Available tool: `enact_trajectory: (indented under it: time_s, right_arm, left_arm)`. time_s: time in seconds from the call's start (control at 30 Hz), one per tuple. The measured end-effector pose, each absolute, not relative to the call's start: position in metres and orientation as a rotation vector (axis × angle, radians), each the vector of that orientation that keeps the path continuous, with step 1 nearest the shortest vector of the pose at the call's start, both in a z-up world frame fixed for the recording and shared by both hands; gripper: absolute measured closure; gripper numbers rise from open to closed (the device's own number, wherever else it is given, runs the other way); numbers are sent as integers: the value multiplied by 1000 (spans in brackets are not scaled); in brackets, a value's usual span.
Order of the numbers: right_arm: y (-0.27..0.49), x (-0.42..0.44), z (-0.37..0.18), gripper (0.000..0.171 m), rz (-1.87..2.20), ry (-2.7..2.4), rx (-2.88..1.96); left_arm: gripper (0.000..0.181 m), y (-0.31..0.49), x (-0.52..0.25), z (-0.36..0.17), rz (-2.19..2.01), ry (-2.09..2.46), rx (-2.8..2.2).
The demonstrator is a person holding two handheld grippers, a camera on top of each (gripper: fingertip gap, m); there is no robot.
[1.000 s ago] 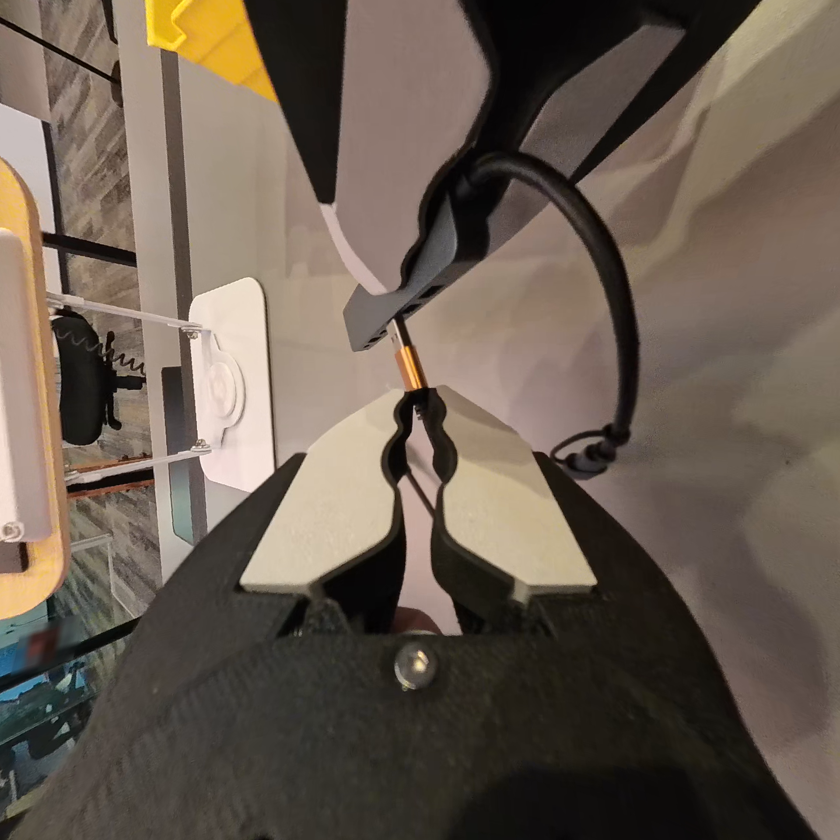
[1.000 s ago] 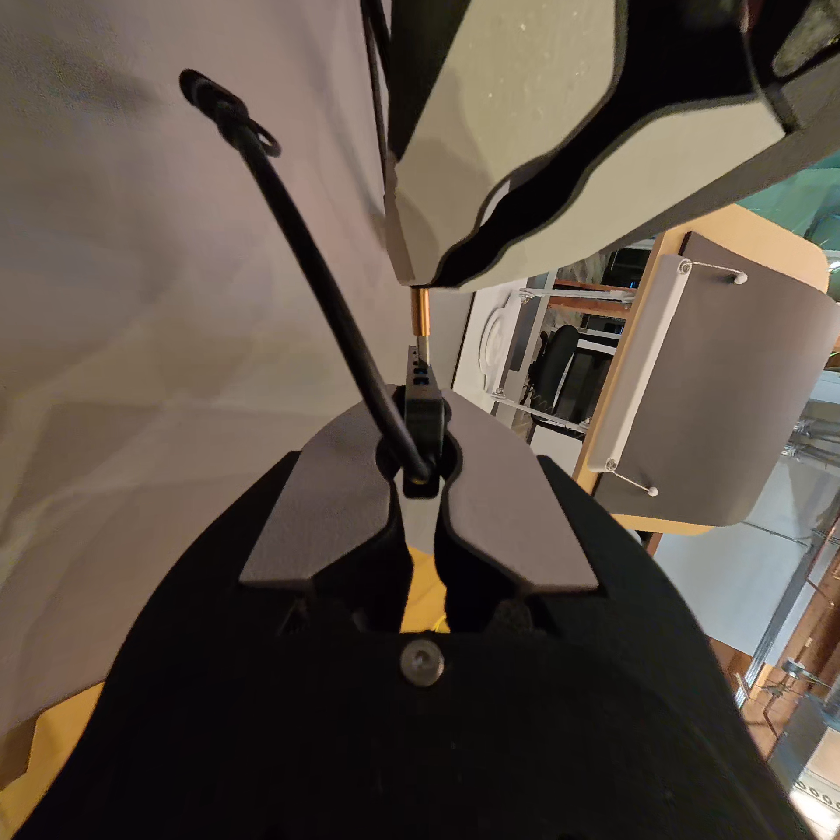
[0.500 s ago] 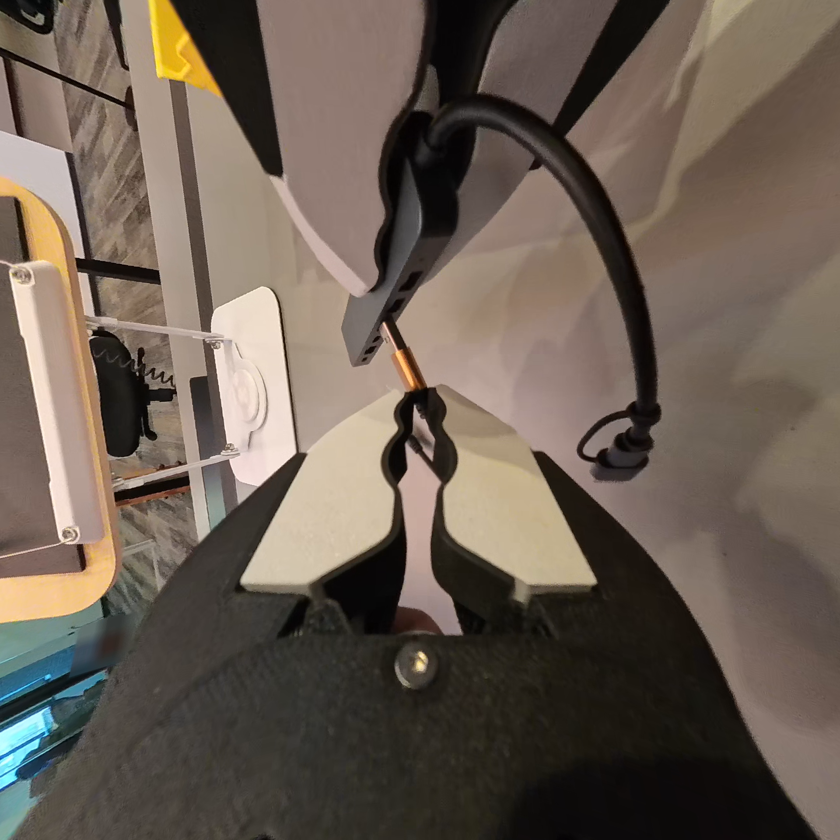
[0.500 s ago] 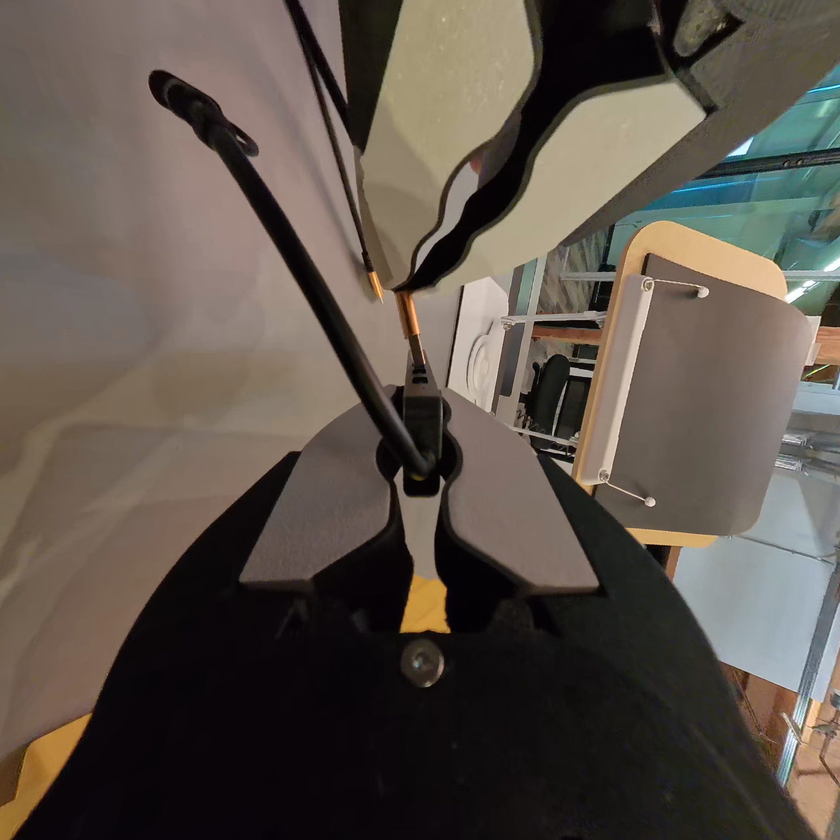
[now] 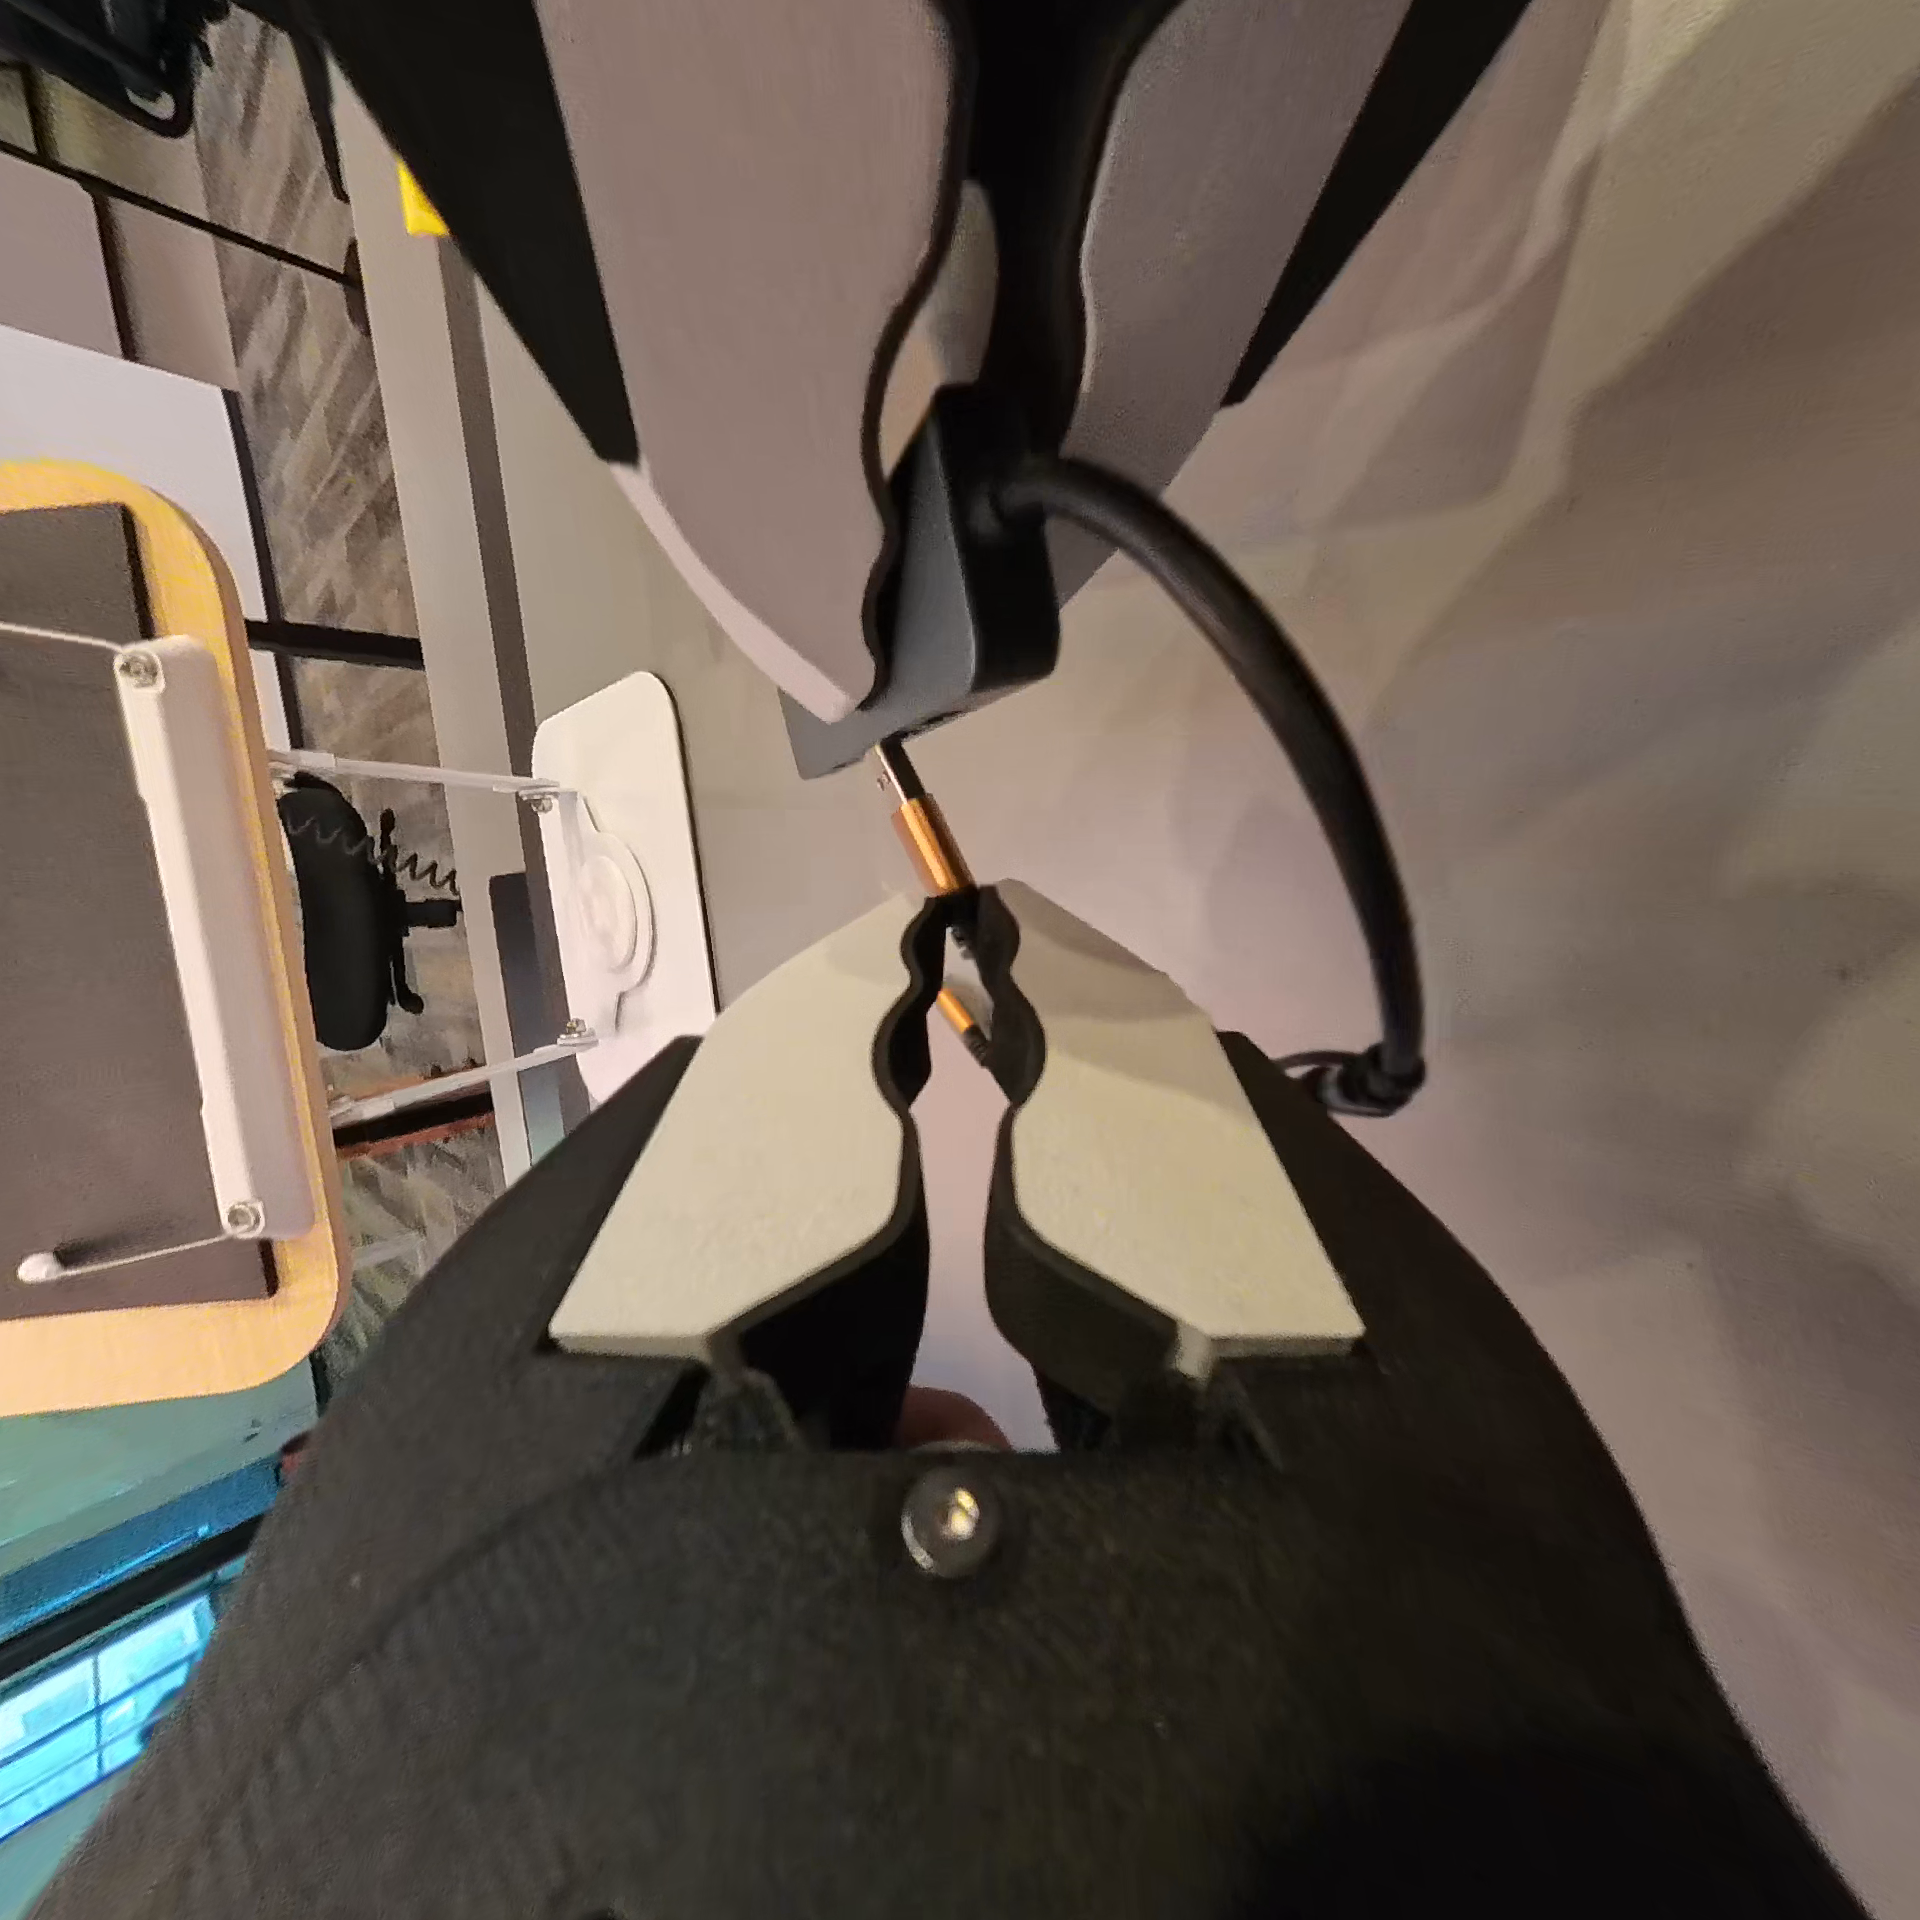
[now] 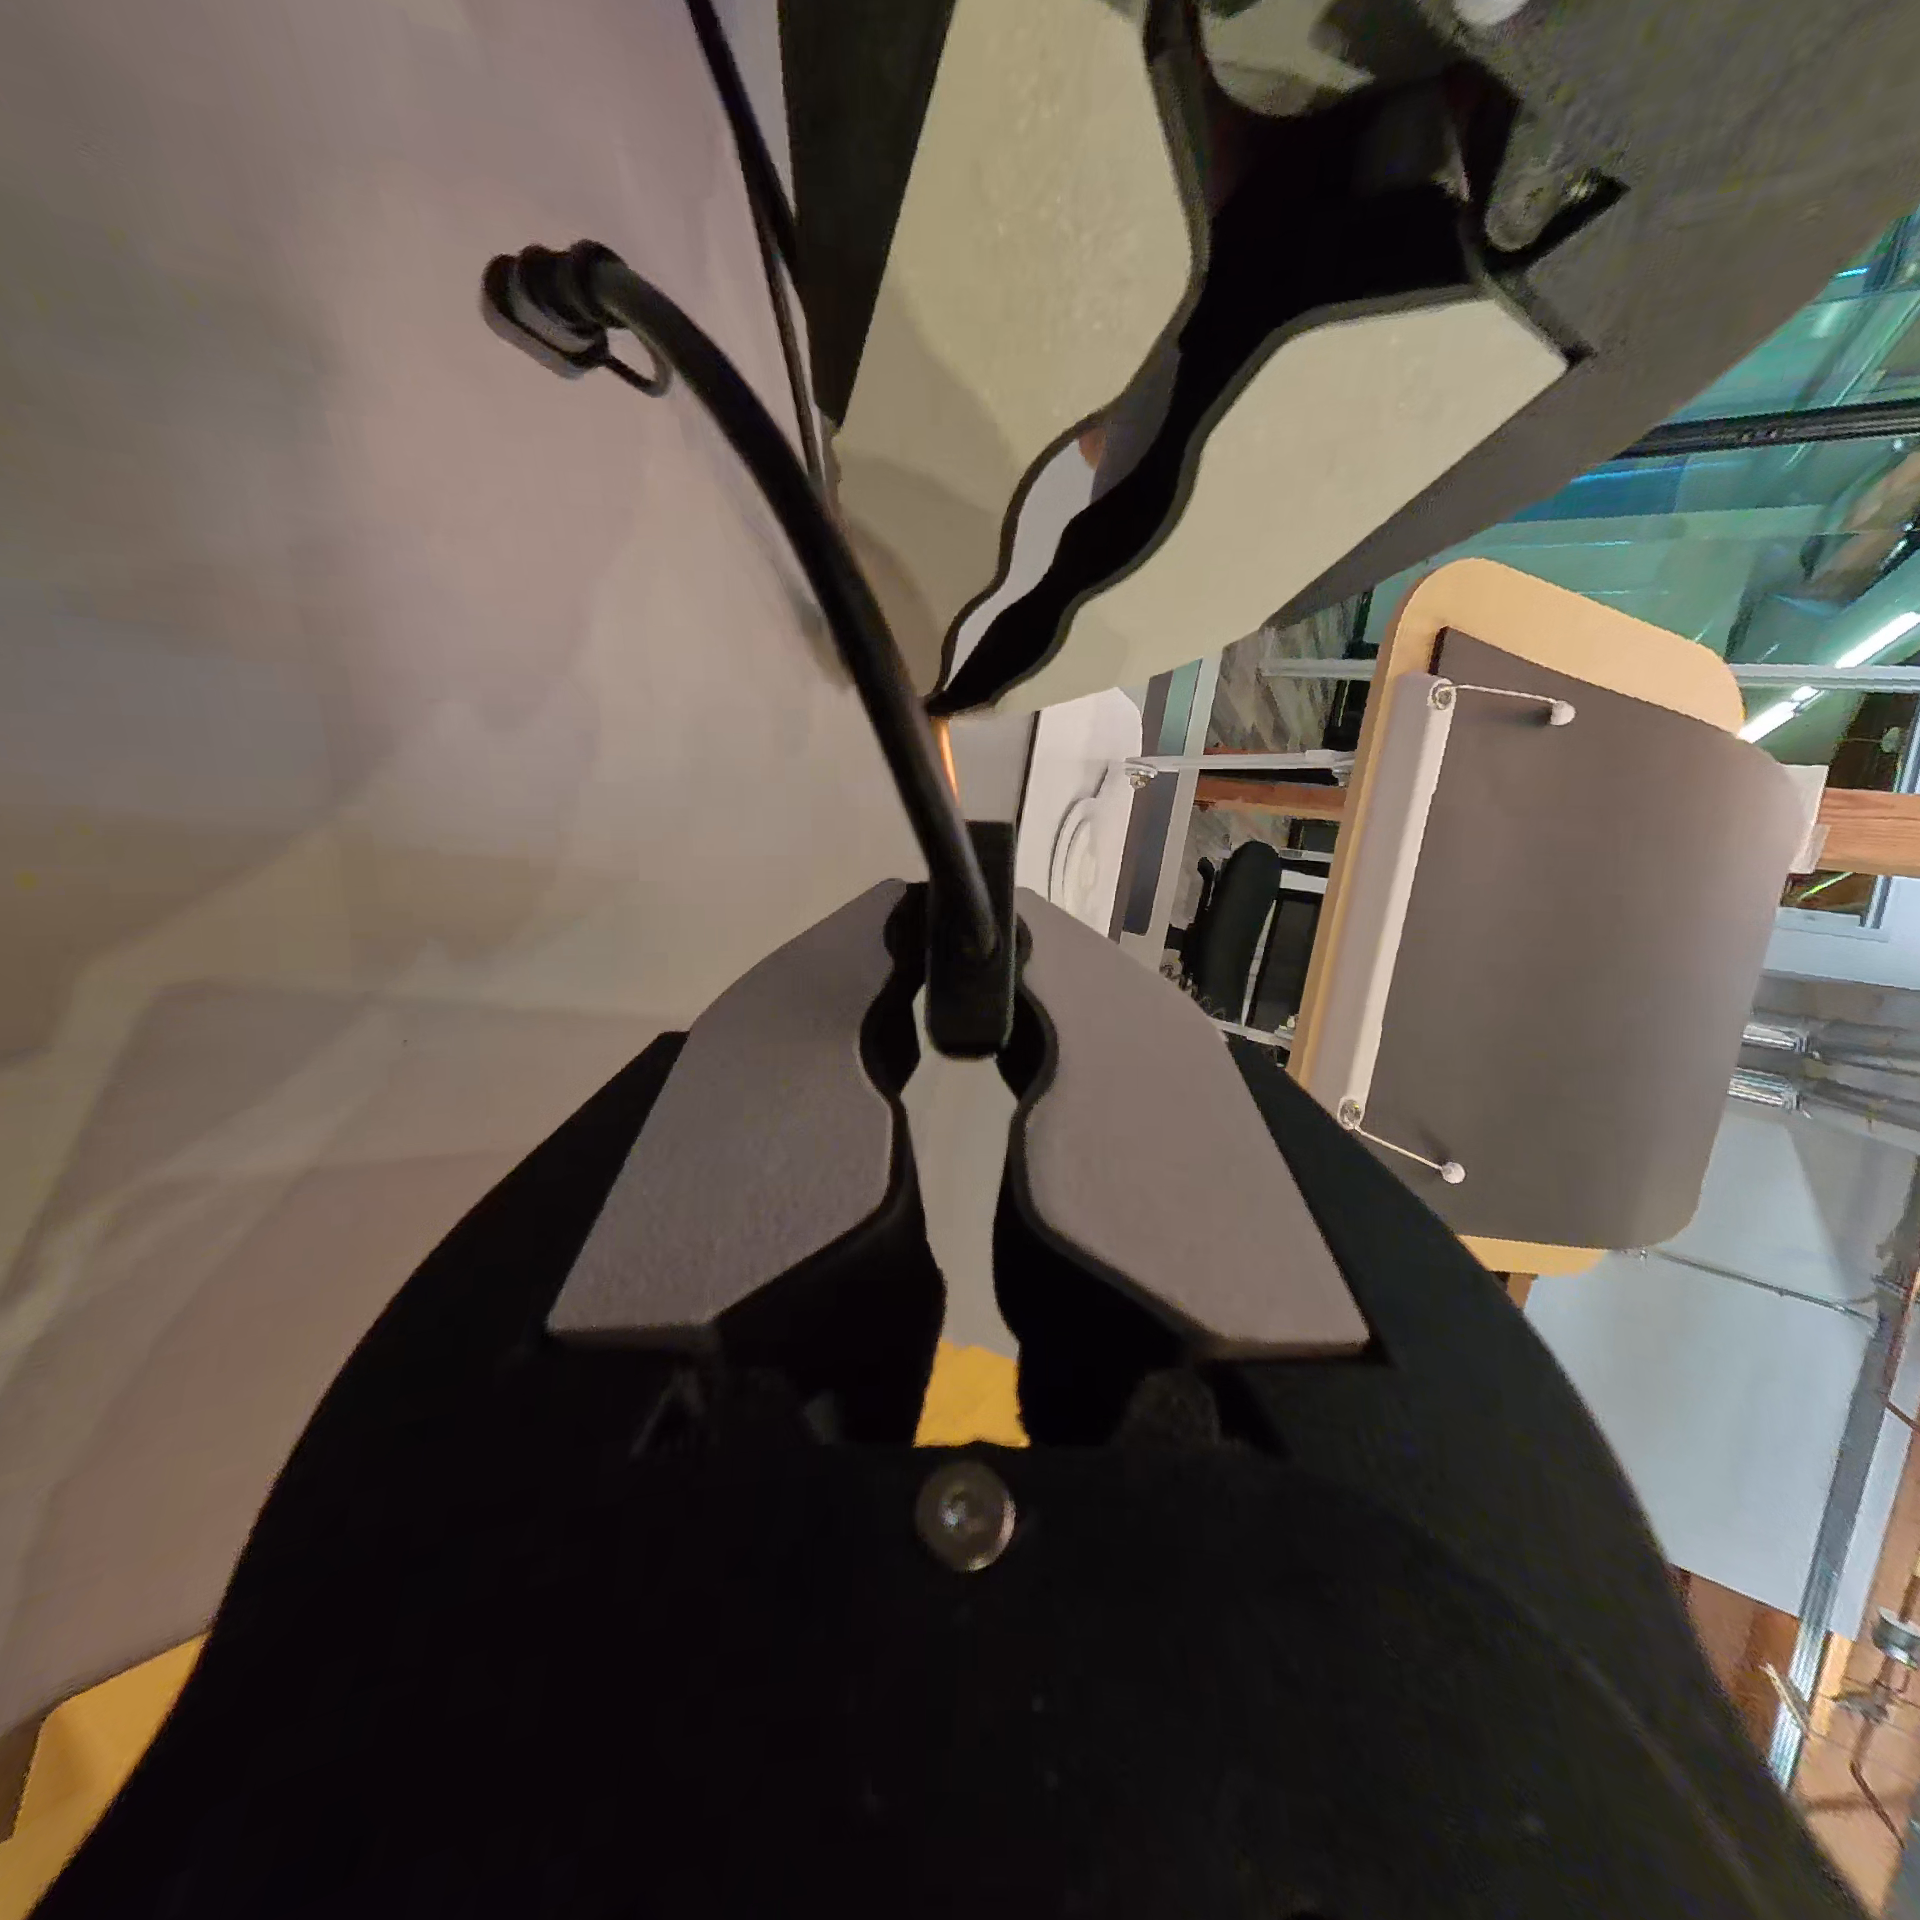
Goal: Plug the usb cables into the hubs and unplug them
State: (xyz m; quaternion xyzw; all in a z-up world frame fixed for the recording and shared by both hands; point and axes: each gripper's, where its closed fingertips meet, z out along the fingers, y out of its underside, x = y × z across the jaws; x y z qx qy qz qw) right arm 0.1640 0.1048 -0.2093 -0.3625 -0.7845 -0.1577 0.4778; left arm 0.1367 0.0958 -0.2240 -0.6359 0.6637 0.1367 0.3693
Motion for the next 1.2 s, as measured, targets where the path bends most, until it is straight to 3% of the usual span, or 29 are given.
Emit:
enact_trajectory:
  time_s: [0.53, 1.0, 1.2]
  right_arm:
    - [120, 173, -207, 160, -361, -1858, -982]
    - [110, 177, -178, 160, -35, -1750, -1003]
    - [112, 181, -176, 161, 0, -1736, -1019]
  left_arm:
    - [175, 89, 155, -211, 242, 1656, -1530]
    - [176, 78, 145, -171, 108, 1610, -1474]
    - [177, 77, 148, -169, -168, 1483, -1553]
